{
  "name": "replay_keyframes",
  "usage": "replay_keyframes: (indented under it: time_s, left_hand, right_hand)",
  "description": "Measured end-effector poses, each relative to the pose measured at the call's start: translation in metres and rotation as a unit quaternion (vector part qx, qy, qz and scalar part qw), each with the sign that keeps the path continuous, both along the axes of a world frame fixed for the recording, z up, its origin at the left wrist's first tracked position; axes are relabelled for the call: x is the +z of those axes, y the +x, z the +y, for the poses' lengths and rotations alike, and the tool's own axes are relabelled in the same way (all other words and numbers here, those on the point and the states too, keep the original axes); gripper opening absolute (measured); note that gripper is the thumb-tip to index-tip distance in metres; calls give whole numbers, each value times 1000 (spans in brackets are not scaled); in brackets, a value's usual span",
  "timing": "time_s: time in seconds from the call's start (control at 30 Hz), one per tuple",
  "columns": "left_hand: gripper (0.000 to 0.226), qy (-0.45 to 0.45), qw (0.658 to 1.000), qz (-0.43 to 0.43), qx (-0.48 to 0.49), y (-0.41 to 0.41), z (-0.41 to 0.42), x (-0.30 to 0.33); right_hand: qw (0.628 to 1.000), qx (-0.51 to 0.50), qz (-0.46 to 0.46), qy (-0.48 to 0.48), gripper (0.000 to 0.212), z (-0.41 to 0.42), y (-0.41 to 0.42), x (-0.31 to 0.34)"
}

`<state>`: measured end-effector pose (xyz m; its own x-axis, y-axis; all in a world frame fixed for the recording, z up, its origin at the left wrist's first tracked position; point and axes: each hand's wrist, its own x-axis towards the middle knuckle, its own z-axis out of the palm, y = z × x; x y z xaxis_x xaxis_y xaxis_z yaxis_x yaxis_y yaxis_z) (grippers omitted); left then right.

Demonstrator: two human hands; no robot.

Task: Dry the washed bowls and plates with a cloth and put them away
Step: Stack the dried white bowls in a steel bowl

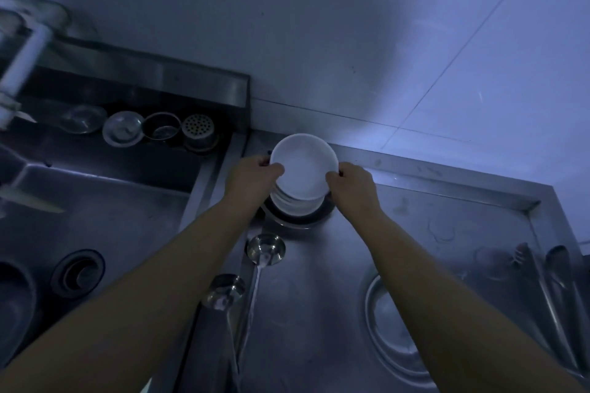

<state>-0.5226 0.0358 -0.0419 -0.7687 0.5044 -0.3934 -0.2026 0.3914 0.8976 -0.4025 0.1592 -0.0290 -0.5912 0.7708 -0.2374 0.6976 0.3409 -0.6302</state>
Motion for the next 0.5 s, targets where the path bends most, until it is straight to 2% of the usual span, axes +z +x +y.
replay_keyframes:
  time_s: [0.2, 0.5]
  left_hand:
    - [11, -11, 999, -52, -12, -11, 7, -23]
    - [15, -14, 999, -35, -25, -16, 12, -31]
  right_hand:
    - [999, -15, -38, -16, 23, 5, -8, -21]
    - [999, -28, -42, -10, 28, 6, -13, -27]
